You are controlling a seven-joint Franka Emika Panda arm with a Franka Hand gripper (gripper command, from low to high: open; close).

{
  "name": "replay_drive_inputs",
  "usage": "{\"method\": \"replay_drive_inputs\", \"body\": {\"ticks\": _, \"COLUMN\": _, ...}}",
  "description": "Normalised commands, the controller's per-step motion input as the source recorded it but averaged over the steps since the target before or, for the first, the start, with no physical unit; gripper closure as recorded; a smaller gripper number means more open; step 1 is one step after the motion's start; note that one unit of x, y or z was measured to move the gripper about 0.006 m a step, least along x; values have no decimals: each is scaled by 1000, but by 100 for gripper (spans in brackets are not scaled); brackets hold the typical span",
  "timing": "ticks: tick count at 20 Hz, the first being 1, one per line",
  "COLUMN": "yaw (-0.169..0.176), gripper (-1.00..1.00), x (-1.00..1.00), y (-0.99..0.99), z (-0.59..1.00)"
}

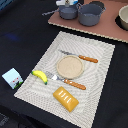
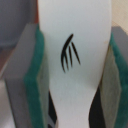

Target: Interact with the objects in diverse but meaningful ways.

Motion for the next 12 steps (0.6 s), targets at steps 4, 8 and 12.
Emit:
{"method": "replay_drive_inputs", "body": {"ticks": 4, "yaw": 17, "gripper": 100, "x": 1, "y": 651, "z": -71}}
{"method": "replay_drive_inputs", "body": {"ticks": 8, "yaw": 6, "gripper": 100, "x": 0, "y": 300, "z": -143}}
{"method": "replay_drive_inputs", "body": {"ticks": 12, "yaw": 0, "gripper": 100, "x": 35, "y": 216, "z": -170}}
